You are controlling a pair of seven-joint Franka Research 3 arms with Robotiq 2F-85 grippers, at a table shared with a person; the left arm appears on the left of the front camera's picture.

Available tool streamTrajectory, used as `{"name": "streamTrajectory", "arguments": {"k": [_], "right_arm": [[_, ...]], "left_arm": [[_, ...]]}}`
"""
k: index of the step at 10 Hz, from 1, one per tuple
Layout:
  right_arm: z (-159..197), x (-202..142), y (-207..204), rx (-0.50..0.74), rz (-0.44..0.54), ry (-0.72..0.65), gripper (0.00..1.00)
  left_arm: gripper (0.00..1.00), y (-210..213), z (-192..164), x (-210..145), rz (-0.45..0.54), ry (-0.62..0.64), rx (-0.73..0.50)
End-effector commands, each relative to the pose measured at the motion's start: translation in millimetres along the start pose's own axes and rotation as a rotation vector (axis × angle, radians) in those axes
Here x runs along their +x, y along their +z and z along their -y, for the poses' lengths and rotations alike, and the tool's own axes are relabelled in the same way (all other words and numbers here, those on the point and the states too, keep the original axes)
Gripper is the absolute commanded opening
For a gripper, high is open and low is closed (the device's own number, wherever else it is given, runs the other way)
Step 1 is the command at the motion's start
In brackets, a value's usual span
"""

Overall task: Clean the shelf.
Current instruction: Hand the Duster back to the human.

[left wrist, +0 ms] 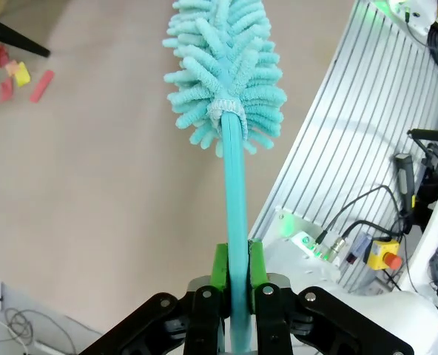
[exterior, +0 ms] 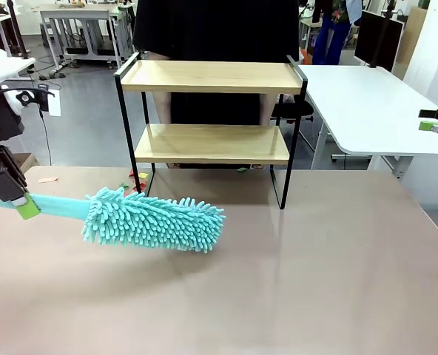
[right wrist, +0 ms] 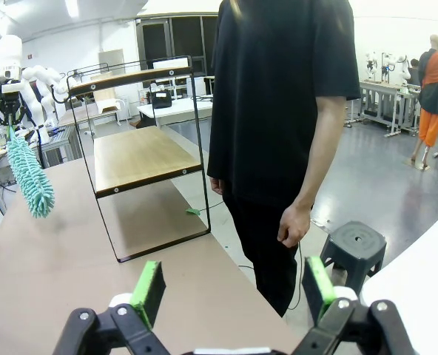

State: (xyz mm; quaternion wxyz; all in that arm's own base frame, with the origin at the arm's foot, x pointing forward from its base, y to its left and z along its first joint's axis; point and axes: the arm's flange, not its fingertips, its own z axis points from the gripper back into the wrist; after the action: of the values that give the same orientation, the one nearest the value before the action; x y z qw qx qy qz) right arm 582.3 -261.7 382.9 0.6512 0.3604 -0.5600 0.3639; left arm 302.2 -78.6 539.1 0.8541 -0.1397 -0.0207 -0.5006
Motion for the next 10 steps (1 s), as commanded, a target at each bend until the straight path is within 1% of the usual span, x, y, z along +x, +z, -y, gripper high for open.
{"name": "streamTrajectory", "arguments": {"k": [1, 2, 3, 4, 5, 7, 9, 10], "right_arm": [[-0.8, 4.1, -2.4, 0.002, 0.002, 0.008, 1.00], [-0.8, 4.1, -2.4, 0.002, 0.002, 0.008, 1.00], [0.0, 0.0, 0.0, 0.000, 0.000, 0.000, 1.00], [-20.9, 27.8, -11.5, 0.055, -0.020, 0.028, 1.00], [-39.3, 51.2, -23.5, 0.110, -0.022, 0.046, 1.00], [-78.4, 84.0, -51.3, 0.243, -0.033, 0.062, 1.00], [-116.3, 102.9, -74.9, 0.337, -0.031, 0.050, 1.00], [-137.1, 108.1, -87.9, 0.385, -0.032, 0.014, 1.00]], "left_arm": [[0.13, 0.6, 1.0, -1.5, 0.024, -0.006, -0.016], [0.13, 0.6, 1.0, -1.5, 0.024, -0.006, -0.016], [0.13, 0.0, 0.0, 0.0, 0.000, 0.000, 0.000], [0.13, 10.2, 0.8, 0.3, 0.064, -0.064, -0.016], [0.13, 11.0, -1.3, 3.8, 0.113, -0.099, -0.030], [0.13, 7.9, -9.5, 4.0, 0.215, -0.200, -0.083], [0.13, 0.3, -21.2, -1.1, 0.318, -0.267, -0.130], [0.13, -11.6, -34.6, 2.3, 0.376, -0.306, -0.153]]}}
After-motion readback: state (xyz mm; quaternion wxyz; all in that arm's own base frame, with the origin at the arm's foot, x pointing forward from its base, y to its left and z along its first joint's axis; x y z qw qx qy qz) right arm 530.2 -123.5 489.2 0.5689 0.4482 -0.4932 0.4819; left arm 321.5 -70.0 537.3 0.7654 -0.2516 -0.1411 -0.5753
